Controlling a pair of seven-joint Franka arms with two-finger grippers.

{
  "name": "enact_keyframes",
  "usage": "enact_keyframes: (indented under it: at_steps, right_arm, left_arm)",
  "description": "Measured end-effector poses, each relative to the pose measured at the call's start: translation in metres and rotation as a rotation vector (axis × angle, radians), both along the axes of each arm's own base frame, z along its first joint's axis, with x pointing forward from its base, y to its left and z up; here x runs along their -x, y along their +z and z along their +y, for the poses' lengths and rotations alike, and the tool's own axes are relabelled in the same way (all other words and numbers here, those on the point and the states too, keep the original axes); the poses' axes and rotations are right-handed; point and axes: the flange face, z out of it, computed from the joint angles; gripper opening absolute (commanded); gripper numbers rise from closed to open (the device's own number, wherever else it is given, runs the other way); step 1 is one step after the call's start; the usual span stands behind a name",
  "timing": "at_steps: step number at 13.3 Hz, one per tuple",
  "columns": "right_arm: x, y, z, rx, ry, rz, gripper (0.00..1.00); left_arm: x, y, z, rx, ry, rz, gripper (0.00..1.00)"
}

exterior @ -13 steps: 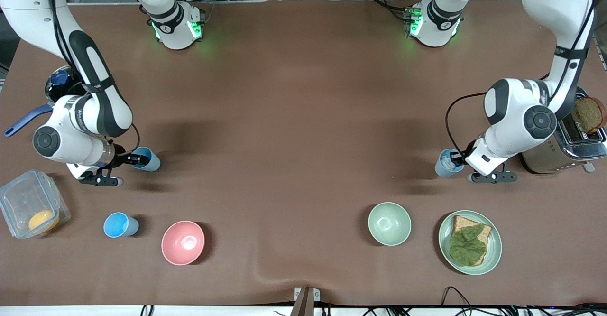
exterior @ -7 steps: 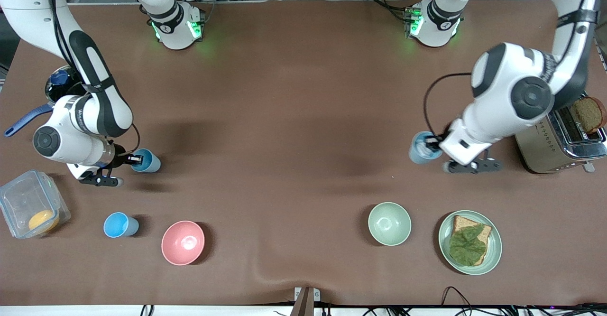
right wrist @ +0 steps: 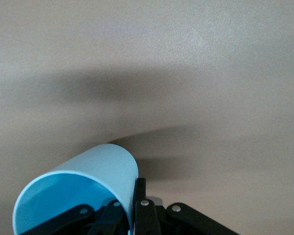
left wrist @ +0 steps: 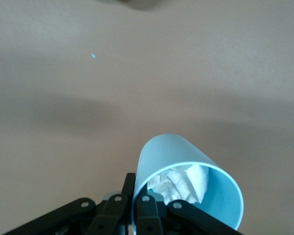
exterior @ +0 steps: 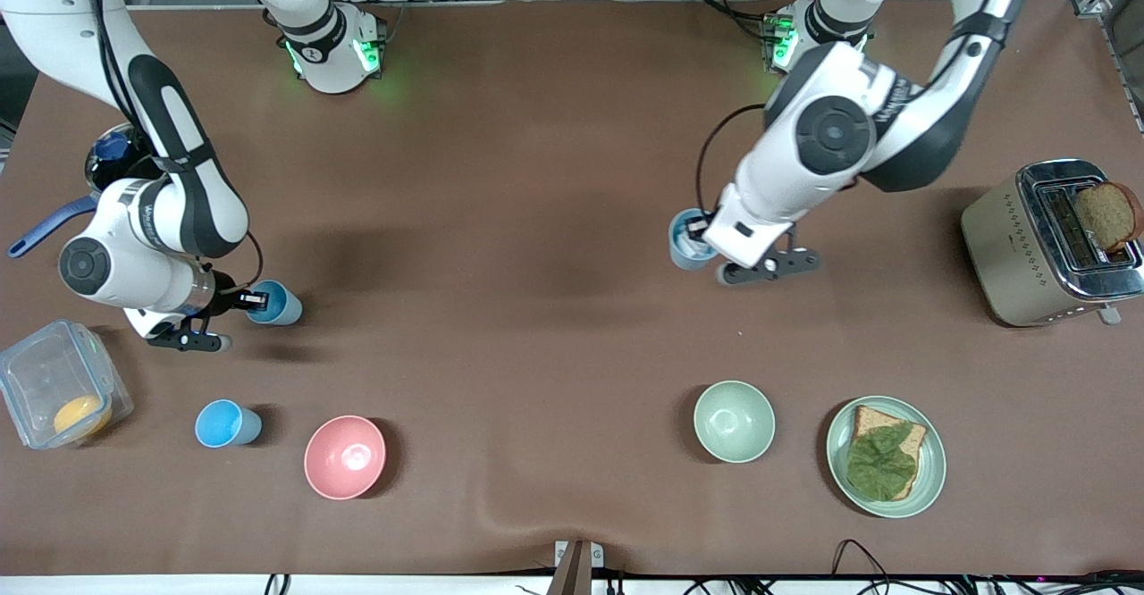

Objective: Stack blue cups with both arms
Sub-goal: 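Set the cup down with the left gripper while the right gripper carries its cup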

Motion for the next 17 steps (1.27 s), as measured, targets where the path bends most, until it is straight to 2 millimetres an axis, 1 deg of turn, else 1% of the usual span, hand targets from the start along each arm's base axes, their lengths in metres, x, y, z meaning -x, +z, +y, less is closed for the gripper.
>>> enact_keyframes:
  at_steps: [2, 3, 4, 6, 7, 9, 11, 14, 17]
  right_arm:
    - [-0.004, 0.030, 0.007, -0.006, 0.013, 0.031, 0.00]
    - [-0.006, 0.047, 0.012, -0.007, 0.009, 0.048, 0.00]
    - [-0.009, 0.063, 0.018, -0.006, 0.000, 0.065, 0.00]
    - [-0.013, 0.084, 0.036, 0.003, -0.024, 0.085, 0.00]
    - [-0.015, 0.090, 0.047, 0.009, -0.039, 0.092, 0.00]
    - [-0.016, 0.095, 0.074, 0.003, -0.082, 0.107, 0.00]
    - [-0.016, 0.100, 0.100, -0.017, -0.129, 0.117, 0.00]
    - [-0.015, 0.108, 0.140, -0.023, -0.212, 0.127, 0.00]
    - [-0.010, 0.116, 0.193, -0.022, -0.286, 0.134, 0.00]
  left_arm:
    - [0.009, -0.006, -0.024, 0.001, 0.023, 0.017, 0.00]
    - [0.015, -0.013, -0.037, -0.001, 0.030, 0.031, 0.00]
    - [0.023, -0.024, -0.054, 0.004, 0.037, 0.041, 0.00]
    - [0.037, -0.047, -0.088, 0.031, 0.052, 0.048, 0.00]
    - [0.042, -0.059, -0.101, 0.044, 0.057, 0.053, 0.00]
    - [0.051, -0.084, -0.125, 0.072, 0.063, 0.063, 0.00]
    - [0.059, -0.112, -0.140, 0.079, 0.061, 0.073, 0.00]
    - [0.068, -0.151, -0.154, 0.055, 0.044, 0.066, 0.00]
    - [0.076, -0.181, -0.159, 0.021, 0.013, 0.067, 0.00]
